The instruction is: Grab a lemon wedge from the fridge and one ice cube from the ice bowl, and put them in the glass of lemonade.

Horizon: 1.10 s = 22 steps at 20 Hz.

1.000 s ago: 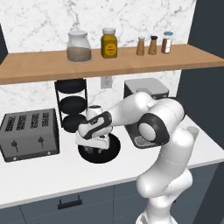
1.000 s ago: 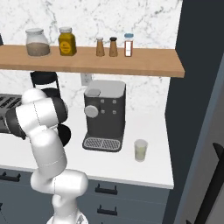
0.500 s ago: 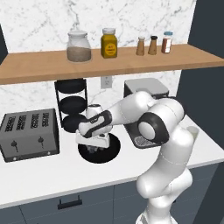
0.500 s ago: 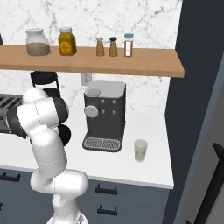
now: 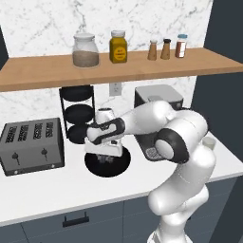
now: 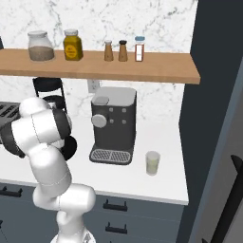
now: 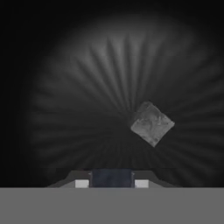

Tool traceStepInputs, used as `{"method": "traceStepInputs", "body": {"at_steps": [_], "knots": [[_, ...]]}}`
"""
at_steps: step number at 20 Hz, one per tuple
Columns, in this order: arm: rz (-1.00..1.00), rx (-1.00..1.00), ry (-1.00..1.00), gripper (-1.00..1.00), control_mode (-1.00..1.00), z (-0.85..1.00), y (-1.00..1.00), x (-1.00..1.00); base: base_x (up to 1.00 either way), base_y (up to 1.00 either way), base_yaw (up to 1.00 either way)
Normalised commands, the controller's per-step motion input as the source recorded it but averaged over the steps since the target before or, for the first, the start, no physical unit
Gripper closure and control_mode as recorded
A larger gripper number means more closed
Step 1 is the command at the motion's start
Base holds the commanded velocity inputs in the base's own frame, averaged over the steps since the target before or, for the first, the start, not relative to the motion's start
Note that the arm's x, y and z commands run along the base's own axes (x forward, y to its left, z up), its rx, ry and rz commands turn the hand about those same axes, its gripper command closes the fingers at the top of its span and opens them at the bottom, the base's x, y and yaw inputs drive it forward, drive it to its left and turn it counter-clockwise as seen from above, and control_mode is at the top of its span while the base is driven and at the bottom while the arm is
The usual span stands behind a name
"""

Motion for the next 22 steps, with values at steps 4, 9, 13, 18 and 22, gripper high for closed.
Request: {"method": "traceStepInputs", "body": {"at_steps": [4,9,13,18,22], "knots": [[0.15,-0.07,-0.04,1.0,-1.0,0.75,-0.78,-0.59,0.0,0.0,0.0],[0.26,-0.16,0.0,1.0,-1.0,0.56,-0.9,-0.69,0.0,0.0,0.0],[0.3,-0.2,-0.02,1.0,-1.0,0.48,-0.92,-0.48,0.0,0.0,0.0],[0.32,-0.17,-0.05,1.0,-1.0,0.5,-1.0,-0.33,0.0,0.0,0.0],[0.24,-0.08,-0.01,1.0,-1.0,0.26,-1.0,-0.13,0.0,0.0,0.0]]}}
